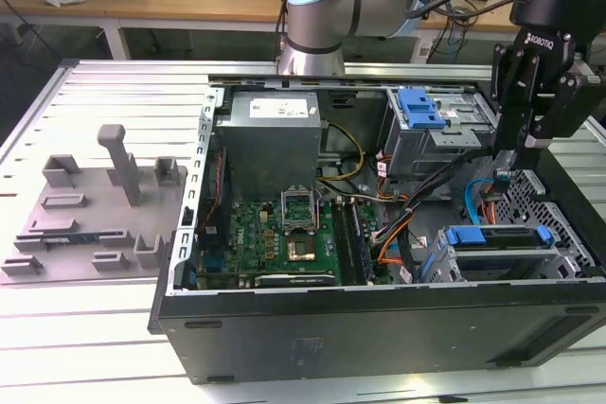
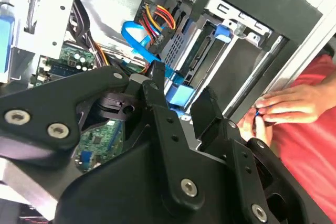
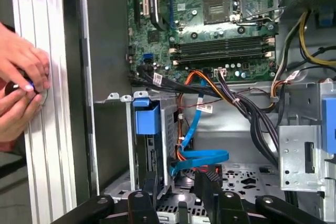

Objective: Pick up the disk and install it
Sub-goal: 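Insert the first disk wire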

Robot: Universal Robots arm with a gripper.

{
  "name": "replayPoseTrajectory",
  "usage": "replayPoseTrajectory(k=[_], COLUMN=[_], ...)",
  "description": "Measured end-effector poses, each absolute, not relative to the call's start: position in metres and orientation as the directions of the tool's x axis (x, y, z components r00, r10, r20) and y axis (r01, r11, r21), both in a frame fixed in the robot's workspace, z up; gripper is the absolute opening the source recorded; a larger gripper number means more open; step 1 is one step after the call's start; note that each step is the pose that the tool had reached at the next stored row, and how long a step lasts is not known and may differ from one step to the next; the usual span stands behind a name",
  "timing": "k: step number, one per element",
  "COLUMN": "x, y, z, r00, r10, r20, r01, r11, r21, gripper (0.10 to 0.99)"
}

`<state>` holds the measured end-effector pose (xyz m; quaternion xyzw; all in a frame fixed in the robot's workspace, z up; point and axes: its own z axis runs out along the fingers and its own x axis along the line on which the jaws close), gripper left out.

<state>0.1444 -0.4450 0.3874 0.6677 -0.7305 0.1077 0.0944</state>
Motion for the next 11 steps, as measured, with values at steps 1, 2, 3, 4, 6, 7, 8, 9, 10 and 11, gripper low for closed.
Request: replayPoseTrajectory(k=[1,2,3,4,6,7,8,9,10,11], x=[0.144,0.144,0.144,0.144,0.144,0.146,0.148,0.149,0.149,0.149], y=[-0.445,-0.444,-0.442,-0.438,-0.426,-0.418,-0.418,-0.418,-0.418,-0.418], z=[0.386,0.385,0.384,0.384,0.383,0.383,0.381,0.381,0.380,0.380], r00=[-0.101,-0.102,-0.102,-0.102,-0.102,-0.102,-0.106,-0.121,-0.133,-0.145], r10=[-0.954,-0.953,-0.950,-0.945,-0.927,-0.918,-0.917,-0.915,-0.914,-0.913], r20=[0.282,0.286,0.296,0.312,0.360,0.384,0.384,0.384,0.383,0.382], r01=[-0.995,-0.995,-0.995,-0.995,-0.995,-0.995,-0.994,-0.993,-0.991,-0.989], r11=[0.096,0.097,0.096,0.096,0.094,0.093,0.098,0.113,0.127,0.140], r21=[-0.032,-0.032,-0.033,-0.035,-0.040,-0.042,-0.042,-0.042,-0.042,-0.042], gripper=[0.475,0.475,0.475,0.475,0.475,0.475,0.475,0.475,0.475,0.475])
